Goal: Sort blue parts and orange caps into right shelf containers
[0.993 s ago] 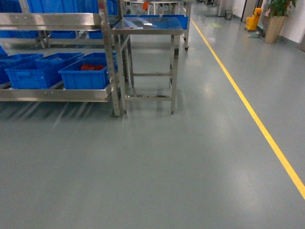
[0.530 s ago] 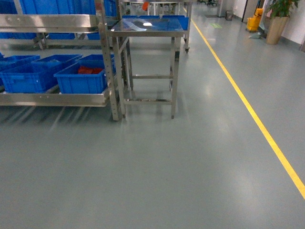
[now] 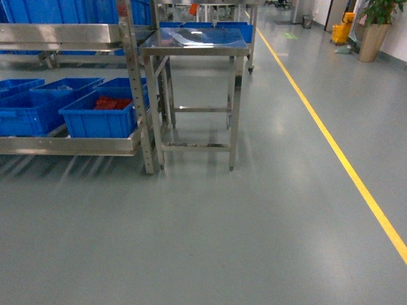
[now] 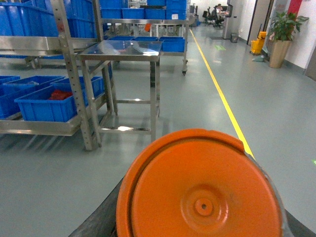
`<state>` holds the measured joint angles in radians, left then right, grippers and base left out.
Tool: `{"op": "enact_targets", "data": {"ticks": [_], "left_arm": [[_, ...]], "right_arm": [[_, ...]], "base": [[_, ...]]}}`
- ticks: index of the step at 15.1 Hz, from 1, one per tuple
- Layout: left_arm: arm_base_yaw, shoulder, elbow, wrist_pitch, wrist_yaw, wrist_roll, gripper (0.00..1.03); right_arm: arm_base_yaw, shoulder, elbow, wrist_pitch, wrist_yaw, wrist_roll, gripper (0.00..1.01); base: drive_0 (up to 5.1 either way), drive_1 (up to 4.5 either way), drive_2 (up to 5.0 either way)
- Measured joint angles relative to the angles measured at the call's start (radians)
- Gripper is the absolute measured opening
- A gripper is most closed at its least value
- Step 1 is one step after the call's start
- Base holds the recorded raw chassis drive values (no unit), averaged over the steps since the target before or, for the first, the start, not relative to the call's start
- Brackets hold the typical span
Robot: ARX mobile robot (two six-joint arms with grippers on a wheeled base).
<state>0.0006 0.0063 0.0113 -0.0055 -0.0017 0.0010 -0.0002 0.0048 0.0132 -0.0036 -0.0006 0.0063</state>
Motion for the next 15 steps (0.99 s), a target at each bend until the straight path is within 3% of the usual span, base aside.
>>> {"op": "enact_targets", "data": {"ticks": [15], "left_arm": [[0.000, 0.000, 0.000, -0.002, 0.002, 0.000, 0.42]], "right_arm": [[0.000, 0.000, 0.000, -0.003, 0.000, 0.000, 0.44]], "base": [[0.0, 4.29, -4.3]]}}
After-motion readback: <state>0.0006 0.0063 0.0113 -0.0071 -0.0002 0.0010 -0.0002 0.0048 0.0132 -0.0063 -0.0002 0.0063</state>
